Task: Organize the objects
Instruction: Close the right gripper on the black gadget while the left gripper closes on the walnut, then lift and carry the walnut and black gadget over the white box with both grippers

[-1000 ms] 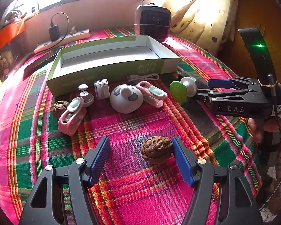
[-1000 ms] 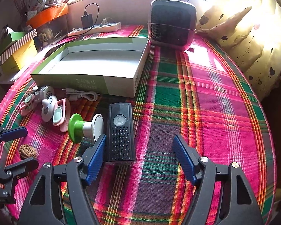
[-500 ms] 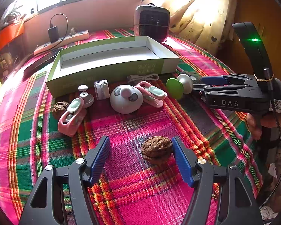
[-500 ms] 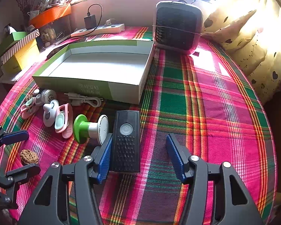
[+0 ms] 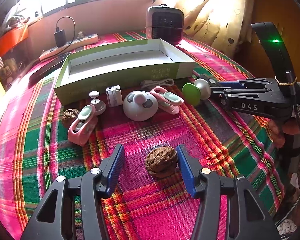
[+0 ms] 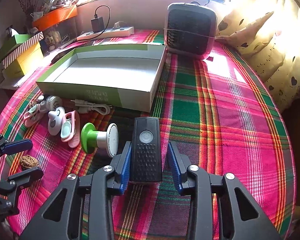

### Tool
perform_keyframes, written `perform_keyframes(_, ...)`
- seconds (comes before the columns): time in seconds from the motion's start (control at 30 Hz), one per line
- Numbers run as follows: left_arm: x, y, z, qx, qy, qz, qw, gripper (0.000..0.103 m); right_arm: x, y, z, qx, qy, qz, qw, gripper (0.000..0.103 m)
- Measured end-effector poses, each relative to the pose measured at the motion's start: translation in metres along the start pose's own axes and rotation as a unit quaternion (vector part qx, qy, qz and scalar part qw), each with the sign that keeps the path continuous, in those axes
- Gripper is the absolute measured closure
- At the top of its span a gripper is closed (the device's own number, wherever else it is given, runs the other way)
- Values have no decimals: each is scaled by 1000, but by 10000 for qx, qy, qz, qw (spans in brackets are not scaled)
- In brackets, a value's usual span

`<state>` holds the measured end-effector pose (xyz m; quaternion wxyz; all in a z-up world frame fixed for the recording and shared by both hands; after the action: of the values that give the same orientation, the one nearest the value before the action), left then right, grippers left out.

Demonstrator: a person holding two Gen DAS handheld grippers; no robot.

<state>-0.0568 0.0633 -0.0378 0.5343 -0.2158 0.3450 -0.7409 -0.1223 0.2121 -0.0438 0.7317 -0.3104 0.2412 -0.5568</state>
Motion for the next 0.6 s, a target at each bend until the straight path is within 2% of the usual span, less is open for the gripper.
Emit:
perform_keyframes(0.27,4,0,1,-23,-63,-12,10000,65,0,0,0,2,3,0,10000,75)
perform_keyframes(0.4,7,-1,1,-35,-107,28,9999,76,0,0,0,1,-1,-1,10000,75)
perform_keyframes(0.6,8,-1,1,-41,-105,32,9999,76,0,0,0,0,-3,-3,10000,75)
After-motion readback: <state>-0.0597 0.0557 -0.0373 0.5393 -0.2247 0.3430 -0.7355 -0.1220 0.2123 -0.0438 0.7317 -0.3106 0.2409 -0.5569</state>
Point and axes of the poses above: each gripper's, at about its wrist camera, not at the fingertips, and z roughly against the way its jaws point, x to its left, y to its underside, the point moved 6 cm from there along -z, roughly the way its jaws point, and after that the axes turned 8 degrees about -x, right-handed, at the moved point
